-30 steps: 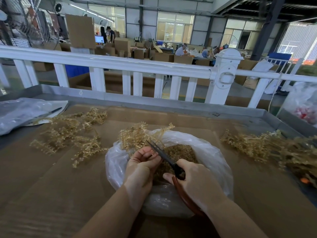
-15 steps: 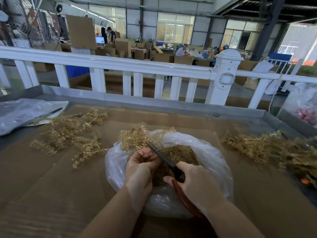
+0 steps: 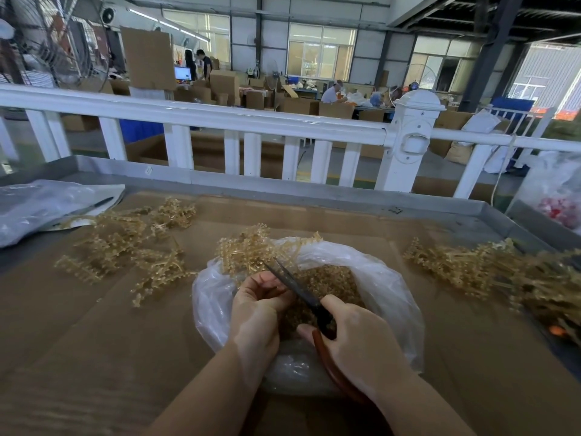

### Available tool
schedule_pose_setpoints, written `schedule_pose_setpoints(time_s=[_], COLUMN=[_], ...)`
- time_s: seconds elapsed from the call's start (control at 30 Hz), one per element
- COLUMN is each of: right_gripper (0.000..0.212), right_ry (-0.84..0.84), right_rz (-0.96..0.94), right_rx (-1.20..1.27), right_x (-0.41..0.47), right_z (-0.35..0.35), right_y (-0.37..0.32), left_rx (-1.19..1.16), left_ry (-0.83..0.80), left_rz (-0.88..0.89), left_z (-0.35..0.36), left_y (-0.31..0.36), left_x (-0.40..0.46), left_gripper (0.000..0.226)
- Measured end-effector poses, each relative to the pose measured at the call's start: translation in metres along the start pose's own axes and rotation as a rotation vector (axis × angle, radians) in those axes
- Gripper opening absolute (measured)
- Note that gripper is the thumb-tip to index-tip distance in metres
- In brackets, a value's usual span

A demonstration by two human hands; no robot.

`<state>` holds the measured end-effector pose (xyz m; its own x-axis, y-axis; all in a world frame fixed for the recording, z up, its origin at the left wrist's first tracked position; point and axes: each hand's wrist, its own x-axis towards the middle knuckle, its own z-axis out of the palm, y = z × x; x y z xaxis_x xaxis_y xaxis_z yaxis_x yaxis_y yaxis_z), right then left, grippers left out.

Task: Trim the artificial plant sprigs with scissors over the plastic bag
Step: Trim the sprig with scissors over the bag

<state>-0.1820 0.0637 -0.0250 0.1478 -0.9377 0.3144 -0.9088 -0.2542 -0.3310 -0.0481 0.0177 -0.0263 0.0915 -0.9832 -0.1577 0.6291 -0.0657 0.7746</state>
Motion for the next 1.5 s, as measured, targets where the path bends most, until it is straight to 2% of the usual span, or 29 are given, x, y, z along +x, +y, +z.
schedule_pose_setpoints(time_s=[0.63,0.83,0.97,1.07,1.23,1.5], right_gripper=[0.032,0.033,0.032,0.032,0.031,0.036], right_ry=[0.029,0.061,0.076,0.058,0.052,0.092], right_rz=[-0.010,0.010,0.018,0.019,0.008,0.001], right_rx=[-0.077,-0.003,0.023,0.023,-0.002,-0.044], right_x=[0.003,0.005,0.010,0.012,0.011,0.007], right_z=[0.007,0.001,-0.004,-0.003,0.001,0.007], right_y=[0.006,0.004,0.004,0.005,0.005,0.004], left_rx=[0.049,0.045,0.008,0.026,-0.035,-0.020], left_ry=[0.040,-0.006,-0.073,-0.066,0.021,-0.080], left_rz=[0.021,0.038,-0.055,-0.113,-0.096,-0.101], left_z=[-0.001,0.004,0.004,0.000,-0.006,-0.011], left_y=[-0.006,0.000,0.013,0.019,0.012,0.009], left_x=[0.005,0.008,0.017,0.024,0.028,0.029], left_gripper=[0.039,0.041,0.031,0.018,0.024,0.029])
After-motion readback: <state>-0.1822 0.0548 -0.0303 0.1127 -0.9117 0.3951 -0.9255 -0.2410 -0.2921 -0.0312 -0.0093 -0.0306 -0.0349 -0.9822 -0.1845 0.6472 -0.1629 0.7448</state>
